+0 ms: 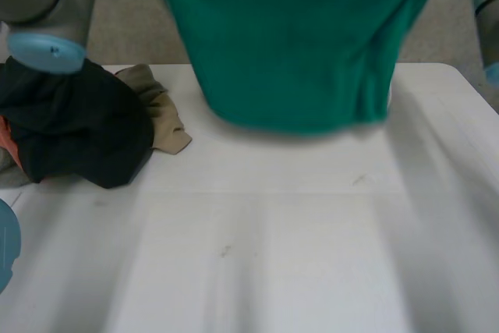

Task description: Fold the laundry.

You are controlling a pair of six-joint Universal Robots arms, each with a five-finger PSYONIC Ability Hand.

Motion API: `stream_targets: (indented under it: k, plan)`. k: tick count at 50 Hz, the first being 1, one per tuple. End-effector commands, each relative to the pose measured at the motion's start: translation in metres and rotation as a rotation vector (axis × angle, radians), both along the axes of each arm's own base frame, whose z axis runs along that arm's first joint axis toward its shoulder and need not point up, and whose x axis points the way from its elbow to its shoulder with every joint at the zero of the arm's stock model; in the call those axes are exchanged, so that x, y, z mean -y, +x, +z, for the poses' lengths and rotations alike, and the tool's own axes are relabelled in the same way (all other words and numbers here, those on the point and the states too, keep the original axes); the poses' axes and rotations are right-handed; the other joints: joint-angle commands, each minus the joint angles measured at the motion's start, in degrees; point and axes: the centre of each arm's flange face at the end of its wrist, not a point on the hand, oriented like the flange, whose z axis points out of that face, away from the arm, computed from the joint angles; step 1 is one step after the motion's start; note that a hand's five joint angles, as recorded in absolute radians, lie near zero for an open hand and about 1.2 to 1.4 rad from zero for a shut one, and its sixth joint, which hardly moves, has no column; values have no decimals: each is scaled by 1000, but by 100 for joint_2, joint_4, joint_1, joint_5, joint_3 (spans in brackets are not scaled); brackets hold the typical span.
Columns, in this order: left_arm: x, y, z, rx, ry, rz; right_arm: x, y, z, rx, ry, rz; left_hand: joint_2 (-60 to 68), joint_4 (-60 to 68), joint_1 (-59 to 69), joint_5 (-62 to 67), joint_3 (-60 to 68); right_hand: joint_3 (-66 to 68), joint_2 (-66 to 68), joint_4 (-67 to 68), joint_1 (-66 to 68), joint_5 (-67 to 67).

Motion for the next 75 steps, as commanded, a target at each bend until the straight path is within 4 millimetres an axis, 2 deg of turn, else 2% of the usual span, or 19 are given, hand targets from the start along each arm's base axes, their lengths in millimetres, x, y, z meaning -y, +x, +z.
stream_targets:
  k: [1, 7, 11, 14, 15, 18, 19, 24, 27, 31, 36, 42, 50, 61, 65, 68, 69, 70, 75]
  plan:
    - [6, -1, 3, -72, -51, -27, -19, -5, 21, 61, -148, 45, 1157, 1151, 1289, 1346, 1190, 1240, 1270, 1189, 1523, 1319]
    - [19, -1, -44, -38, 96, 9, -19, 1, -15, 15, -29, 79, 1157, 1151, 1289, 1346, 1190, 1240, 1270, 1189, 1523, 1319]
    - [19, -2, -91, 16, 244, 11, -18, -1, -56, -31, 111, 84, 1157, 1151, 1289, 1346, 1190, 1240, 1270, 1189, 1523, 1319]
    - [11, -4, -131, 73, 362, -4, -20, -7, -97, -78, 260, 77, 1157, 1151, 1289, 1346, 1190, 1240, 1270, 1189, 1523, 1319]
    - [6, -4, -152, 109, 418, -13, -24, -8, -117, -106, 331, 78, 1157, 1151, 1289, 1346, 1190, 1240, 1270, 1189, 1523, 1319]
    - [-5, -3, -179, 164, 486, -28, -31, -11, -148, -154, 439, 72, 1157, 1151, 1289, 1346, 1190, 1240, 1270, 1189, 1523, 1319]
    - [-13, -2, -196, 208, 526, -37, -37, -15, -166, -188, 503, 64, 1157, 1151, 1289, 1346, 1190, 1240, 1270, 1189, 1523, 1319]
    - [-45, 3, -235, 375, 614, -74, -58, -28, -201, -298, 649, 42, 1157, 1151, 1289, 1346, 1190, 1240, 1270, 1189, 1523, 1319]
    - [-66, 8, -242, 475, 628, -91, -72, -37, -211, -355, 730, 37, 1157, 1151, 1289, 1346, 1190, 1240, 1270, 1189, 1523, 1319]
    - [-91, 16, -236, 568, 634, -101, -89, -53, -205, -397, 797, 30, 1157, 1151, 1289, 1346, 1190, 1240, 1270, 1189, 1523, 1319]
    - [-106, 23, -228, 597, 640, -114, -103, -60, -209, -399, 860, 101, 1157, 1151, 1289, 1346, 1190, 1240, 1270, 1189, 1523, 1319]
    - [-102, 23, -237, 588, 670, -113, -98, -67, -227, -349, 921, 129, 1157, 1151, 1289, 1346, 1190, 1240, 1270, 1189, 1523, 1319]
    - [-82, 26, -251, 544, 735, -56, -80, -81, -242, -213, 1001, 86, 1157, 1151, 1289, 1346, 1190, -1065, -1036, -1117, -783, -987]
    - [-77, 26, -245, 483, 787, -50, -75, -87, -247, -222, 1011, 34, 1157, 1151, 1289, 1346, 1190, -2343, -2314, -2395, -2061, -2265]
    - [-77, 25, -242, 473, 788, -52, -74, -87, -248, -237, 1003, 33, 1157, 1151, 1289, 1346, 1190, -1103, -1073, -1154, -820, -1024]
    - [-78, 24, -241, 472, 787, -53, -71, -86, -247, -253, 979, 29, 1157, 1151, 1289, 1346, 1190, -883, -854, -934, -600, -804]
    - [-78, 24, -241, 472, 787, -53, -71, -87, -247, -258, 976, 27, 1157, 1151, 1289, 1346, 1190, -382, -352, -433, -99, -303]
    - [-77, 25, -241, 471, 787, -50, -70, -87, -246, -272, 966, 23, 1157, 1151, 1289, 1346, 1190, 1224, 1254, 1173, 1507, 1303]
    - [-82, 26, -242, 484, 805, -45, -74, -87, -240, -352, 938, 20, 1157, 1151, 1289, 1346, 1190, 1240, 1270, 1189, 1523, 1319]
